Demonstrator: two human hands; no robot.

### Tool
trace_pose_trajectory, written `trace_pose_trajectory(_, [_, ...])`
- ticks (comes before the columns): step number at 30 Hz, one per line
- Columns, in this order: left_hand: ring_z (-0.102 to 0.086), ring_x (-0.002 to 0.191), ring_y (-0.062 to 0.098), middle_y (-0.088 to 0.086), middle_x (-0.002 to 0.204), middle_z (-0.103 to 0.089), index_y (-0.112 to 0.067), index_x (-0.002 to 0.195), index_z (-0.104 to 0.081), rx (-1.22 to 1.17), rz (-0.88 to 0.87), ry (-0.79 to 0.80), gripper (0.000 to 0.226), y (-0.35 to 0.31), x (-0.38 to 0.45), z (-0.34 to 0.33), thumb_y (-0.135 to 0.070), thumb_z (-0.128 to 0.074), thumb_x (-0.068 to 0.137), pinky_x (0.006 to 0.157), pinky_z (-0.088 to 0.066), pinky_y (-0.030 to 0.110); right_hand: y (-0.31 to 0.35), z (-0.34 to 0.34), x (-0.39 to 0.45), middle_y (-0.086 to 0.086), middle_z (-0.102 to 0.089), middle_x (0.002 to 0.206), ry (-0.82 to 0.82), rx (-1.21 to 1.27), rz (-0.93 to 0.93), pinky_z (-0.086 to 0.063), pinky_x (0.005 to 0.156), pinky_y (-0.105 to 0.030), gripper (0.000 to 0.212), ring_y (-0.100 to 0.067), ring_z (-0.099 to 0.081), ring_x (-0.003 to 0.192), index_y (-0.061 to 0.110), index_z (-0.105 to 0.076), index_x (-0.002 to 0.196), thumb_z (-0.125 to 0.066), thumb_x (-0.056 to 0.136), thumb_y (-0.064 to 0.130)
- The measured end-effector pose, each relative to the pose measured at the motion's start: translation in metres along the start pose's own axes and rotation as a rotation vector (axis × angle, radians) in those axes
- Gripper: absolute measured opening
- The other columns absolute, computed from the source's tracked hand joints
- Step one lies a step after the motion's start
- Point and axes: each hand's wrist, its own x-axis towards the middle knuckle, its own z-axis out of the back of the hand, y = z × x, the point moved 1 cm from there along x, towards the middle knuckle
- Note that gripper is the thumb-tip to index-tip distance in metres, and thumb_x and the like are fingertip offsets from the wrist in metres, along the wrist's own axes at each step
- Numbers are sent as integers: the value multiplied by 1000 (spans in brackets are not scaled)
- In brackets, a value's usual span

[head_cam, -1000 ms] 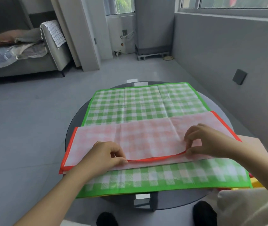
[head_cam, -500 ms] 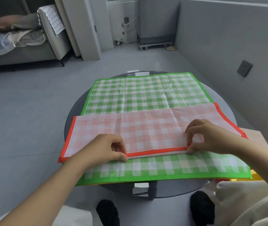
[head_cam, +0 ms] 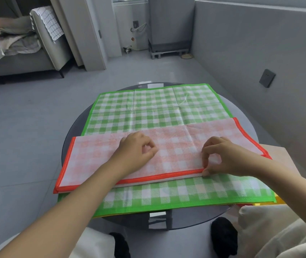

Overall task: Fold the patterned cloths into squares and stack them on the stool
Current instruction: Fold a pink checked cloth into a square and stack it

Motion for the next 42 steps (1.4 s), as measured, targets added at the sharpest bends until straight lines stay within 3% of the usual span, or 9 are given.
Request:
trace_pose_trajectory(4, [-15, 144, 16, -2, 156, -23, -25, 143, -38, 107, 22, -19, 47, -5, 32, -19, -39, -39, 99, 116, -7, 33, 2, 0, 1, 16, -45, 112, 8, -16, -8, -36, 96, -28, 22, -9, -36, 111, 39, -58, 71, -75, 66, 51])
trace_pose_trajectory(7, [8, 147, 14, -3, 160, 6, -28, 152, -6, 208, 32, 74, 59, -2, 48, -35, -47, -25, 100, 119, 9, 38, 4, 1, 2, 16, -44, 112, 22, -27, -16, -37, 97, -30, 23, -9, -36, 111, 39, -57, 70, -75, 65, 53])
trace_pose_trajectory(10, [15, 146, 15, -3, 159, 13, -33, 150, 7, 317, 25, 152, 63, 4, 52, -47, -57, -15, 96, 117, 12, 45, 4, 4, 5, 15, -46, 113, 54, -35, -25, -38, 95, -29, 21, -9, -38, 108, 39, -59, 73, -74, 67, 53])
trace_pose_trajectory(15, [19, 145, 14, -6, 158, 16, -36, 149, 8, 382, -5, 140, 64, 10, 53, -52, -61, -11, 94, 117, 11, 47, 1, 14, 21, 10, -58, 103, -21, -17, -53, -42, 79, -21, 20, -7, -52, 95, 29, -68, 89, -68, 77, 46])
trace_pose_trajectory(20, [18, 145, 15, -9, 158, 15, -37, 150, 6, 376, -17, 133, 62, 10, 53, -53, -60, -11, 94, 117, 11, 47, 0, 5, 65, 4, -51, 132, -165, -112, -32, -33, 107, -39, 32, -19, -41, 124, 31, -59, 119, -56, 89, 40])
trace_pose_trajectory(25, [17, 145, 15, -10, 158, 15, -39, 149, 7, 383, -19, 136, 61, 9, 53, -53, -59, -11, 95, 117, 11, 48, -4, -19, 91, 7, -17, 156, -152, -145, -106, -5, 116, -34, 51, -14, -9, 145, 30, -22, 147, -29, 99, 43])
trace_pose_trajectory(31, [19, 145, 15, -11, 157, 17, -39, 149, 9, 397, -22, 134, 61, 11, 53, -53, -60, -9, 94, 117, 11, 48, -19, -31, 81, 10, -4, 158, -189, -216, -166, 3, 119, -34, 58, -9, 2, 145, 33, -7, 149, -15, 96, 54])
trace_pose_trajectory(38, [20, 144, 14, -11, 156, 19, -39, 148, 11, 394, -23, 139, 61, 11, 52, -53, -61, -7, 94, 117, 12, 48, -64, -15, 54, 2, -1, 159, -229, -254, -387, 3, 119, -36, 72, -14, 3, 146, 32, -4, 150, -11, 88, 68])
trace_pose_trajectory(42, [20, 144, 14, -12, 156, 19, -39, 148, 11, 389, -19, 140, 61, 10, 51, -53, -60, -8, 94, 117, 12, 47, -68, -14, 51, 1, -1, 159, -242, -248, -399, 4, 119, -36, 72, -14, 3, 146, 33, -5, 150, -12, 88, 68])
